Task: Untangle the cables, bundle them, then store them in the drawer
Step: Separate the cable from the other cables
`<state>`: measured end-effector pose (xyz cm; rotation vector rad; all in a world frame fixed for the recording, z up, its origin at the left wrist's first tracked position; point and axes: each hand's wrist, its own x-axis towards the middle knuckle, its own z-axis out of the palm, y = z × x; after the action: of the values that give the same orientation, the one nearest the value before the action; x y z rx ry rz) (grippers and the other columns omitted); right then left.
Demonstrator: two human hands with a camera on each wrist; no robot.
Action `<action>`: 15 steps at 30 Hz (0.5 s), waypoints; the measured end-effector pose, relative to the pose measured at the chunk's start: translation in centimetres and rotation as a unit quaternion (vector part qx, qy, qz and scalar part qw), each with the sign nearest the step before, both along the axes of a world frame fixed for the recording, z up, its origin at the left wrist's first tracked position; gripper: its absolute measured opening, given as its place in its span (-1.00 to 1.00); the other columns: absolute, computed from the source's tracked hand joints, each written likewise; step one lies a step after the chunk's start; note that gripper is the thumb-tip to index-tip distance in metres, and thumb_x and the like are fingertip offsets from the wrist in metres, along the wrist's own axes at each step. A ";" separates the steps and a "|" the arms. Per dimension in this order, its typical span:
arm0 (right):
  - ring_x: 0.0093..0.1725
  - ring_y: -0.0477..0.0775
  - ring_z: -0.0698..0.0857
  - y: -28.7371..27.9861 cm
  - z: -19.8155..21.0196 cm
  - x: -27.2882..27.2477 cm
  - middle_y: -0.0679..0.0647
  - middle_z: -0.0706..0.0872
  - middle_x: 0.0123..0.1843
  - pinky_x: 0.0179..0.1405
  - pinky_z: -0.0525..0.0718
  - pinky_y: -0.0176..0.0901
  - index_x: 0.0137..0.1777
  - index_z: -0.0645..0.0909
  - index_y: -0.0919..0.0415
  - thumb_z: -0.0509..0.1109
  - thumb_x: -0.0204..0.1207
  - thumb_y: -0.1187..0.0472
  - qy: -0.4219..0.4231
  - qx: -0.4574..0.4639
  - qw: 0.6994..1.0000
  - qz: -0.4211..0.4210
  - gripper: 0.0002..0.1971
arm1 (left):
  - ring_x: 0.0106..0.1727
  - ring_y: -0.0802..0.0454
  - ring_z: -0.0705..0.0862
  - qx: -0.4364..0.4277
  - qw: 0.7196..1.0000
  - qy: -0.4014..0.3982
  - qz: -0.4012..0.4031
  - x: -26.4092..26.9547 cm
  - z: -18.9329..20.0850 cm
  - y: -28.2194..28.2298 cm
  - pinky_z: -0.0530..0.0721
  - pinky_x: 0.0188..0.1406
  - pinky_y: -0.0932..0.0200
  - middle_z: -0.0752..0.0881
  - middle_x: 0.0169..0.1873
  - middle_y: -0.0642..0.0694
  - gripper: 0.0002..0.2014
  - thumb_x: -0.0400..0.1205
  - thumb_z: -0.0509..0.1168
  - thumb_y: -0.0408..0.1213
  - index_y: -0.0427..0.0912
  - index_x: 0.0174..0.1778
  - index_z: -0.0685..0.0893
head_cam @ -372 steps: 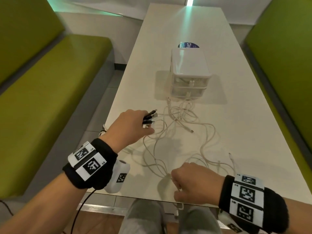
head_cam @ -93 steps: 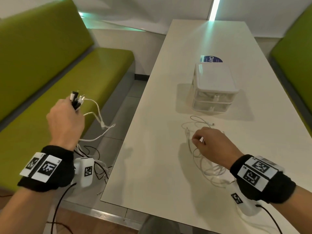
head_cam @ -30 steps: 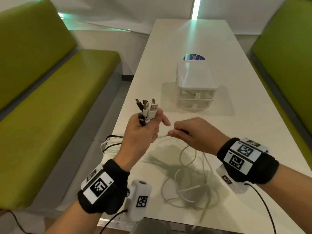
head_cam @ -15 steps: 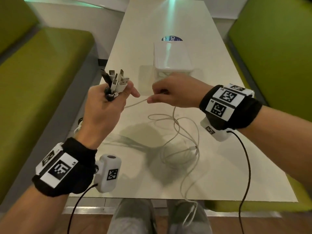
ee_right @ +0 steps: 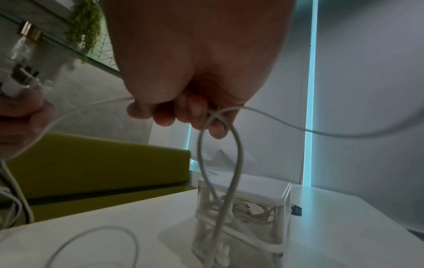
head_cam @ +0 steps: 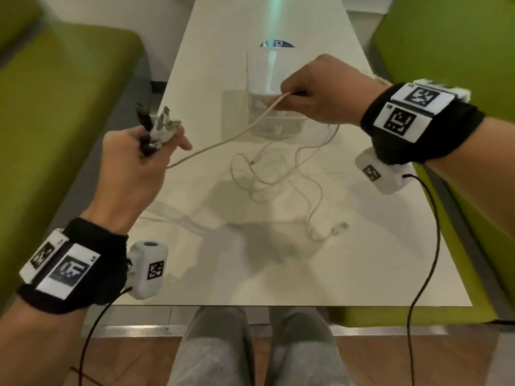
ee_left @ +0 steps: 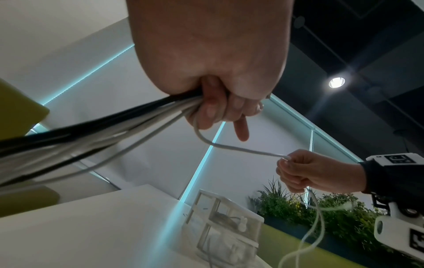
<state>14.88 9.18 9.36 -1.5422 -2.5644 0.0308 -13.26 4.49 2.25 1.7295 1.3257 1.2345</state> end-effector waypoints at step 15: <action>-0.56 -0.14 0.43 -1.6 -3.3 1.8 -0.08 0.45 -0.63 -0.49 0.37 -0.37 -0.51 0.43 0.16 0.34 0.58 -0.13 0.116 -0.113 0.986 -0.049 -0.49 | -0.57 0.12 0.32 0.011 0.988 0.101 0.116 -5.5 -0.9 1.9 0.22 -0.67 0.33 0.57 -0.62 0.07 -0.74 0.67 0.28 0.01 0.10 -0.32 0.71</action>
<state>16.65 7.62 6.08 -1.6273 -2.3668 0.4769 -18.74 6.37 1.36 1.7919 1.6771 1.2263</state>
